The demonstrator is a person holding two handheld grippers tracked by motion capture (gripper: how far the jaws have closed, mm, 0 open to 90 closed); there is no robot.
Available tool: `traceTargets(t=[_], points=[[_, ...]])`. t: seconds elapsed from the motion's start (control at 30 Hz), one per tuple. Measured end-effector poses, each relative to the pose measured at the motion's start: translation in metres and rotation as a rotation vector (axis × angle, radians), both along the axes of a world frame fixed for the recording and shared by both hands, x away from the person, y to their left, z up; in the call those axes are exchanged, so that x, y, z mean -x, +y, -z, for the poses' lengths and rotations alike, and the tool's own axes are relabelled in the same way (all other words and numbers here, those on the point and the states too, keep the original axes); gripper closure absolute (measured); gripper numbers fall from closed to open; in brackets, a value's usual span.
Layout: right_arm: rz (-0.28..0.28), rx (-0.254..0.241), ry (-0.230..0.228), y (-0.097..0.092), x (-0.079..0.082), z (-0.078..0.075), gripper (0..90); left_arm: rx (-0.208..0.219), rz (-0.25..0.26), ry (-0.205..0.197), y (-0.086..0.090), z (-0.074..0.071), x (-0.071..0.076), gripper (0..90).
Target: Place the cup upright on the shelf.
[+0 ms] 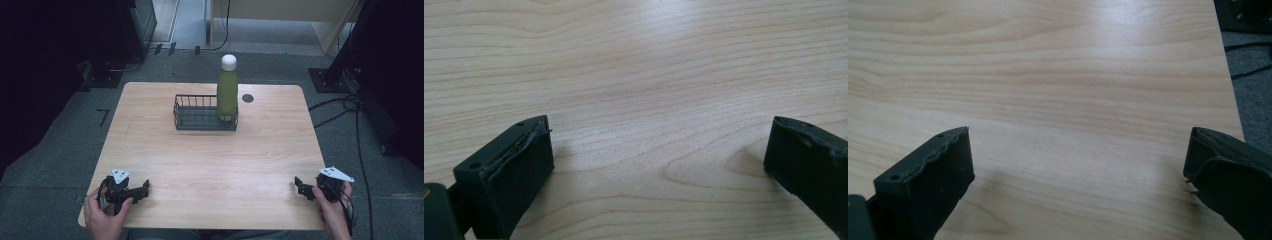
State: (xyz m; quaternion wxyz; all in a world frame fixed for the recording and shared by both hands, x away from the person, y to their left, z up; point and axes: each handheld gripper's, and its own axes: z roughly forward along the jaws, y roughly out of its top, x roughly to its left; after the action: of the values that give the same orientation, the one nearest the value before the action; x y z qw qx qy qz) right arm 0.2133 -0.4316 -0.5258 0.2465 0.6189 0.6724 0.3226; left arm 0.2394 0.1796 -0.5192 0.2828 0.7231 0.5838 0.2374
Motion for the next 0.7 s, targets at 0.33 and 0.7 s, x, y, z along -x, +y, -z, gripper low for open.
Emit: traceTargets(t=[0.33,0.7], points=[[-0.011,0.049,0.036,-0.003,0.008,0.002,0.0,0.000,0.000,0.000,0.000,0.000,0.000,0.0],[-0.012,0.048,0.036,-0.002,0.011,0.002,0.0,0.000,0.000,0.000,0.000,0.000,0.000,0.0]])
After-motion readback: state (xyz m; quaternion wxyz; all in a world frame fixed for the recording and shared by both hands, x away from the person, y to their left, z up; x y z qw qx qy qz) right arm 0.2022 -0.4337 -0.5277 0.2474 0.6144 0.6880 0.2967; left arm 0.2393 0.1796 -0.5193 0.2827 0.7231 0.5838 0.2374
